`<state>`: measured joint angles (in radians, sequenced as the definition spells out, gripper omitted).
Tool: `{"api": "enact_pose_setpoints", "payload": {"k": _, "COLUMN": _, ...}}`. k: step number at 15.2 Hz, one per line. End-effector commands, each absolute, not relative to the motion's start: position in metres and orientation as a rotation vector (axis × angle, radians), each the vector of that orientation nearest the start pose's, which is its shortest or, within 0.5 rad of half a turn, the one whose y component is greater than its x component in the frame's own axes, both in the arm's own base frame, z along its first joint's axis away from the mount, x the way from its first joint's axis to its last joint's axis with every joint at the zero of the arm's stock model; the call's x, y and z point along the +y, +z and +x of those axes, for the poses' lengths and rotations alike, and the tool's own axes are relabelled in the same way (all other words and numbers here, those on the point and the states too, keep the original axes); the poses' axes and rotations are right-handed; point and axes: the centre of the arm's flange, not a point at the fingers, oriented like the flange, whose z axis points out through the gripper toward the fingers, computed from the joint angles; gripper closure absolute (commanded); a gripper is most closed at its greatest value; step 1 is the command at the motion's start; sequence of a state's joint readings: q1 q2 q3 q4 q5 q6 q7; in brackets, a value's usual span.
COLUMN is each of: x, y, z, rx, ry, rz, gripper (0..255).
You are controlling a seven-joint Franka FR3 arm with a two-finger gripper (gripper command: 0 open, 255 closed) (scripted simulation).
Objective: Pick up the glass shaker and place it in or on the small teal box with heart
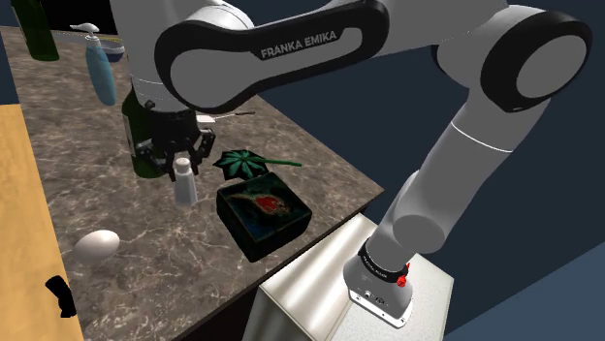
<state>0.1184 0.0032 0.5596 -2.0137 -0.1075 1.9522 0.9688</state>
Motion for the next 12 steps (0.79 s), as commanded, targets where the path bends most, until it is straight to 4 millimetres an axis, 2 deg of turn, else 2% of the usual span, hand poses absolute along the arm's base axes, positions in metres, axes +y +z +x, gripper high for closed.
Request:
{"api": "enact_pose_setpoints", "payload": {"k": 1, "x": 0.337, "y": 0.457, "z": 0.430, "rx": 0.402, "ry": -0.044, "rz": -3.229, "gripper": 255}}
{"api": "enact_pose_setpoints", "payload": {"k": 12, "x": 0.337, "y": 0.515, "z": 0.430, "rx": 0.402, "ry": -0.044, "rz": -3.229, "gripper": 255}}
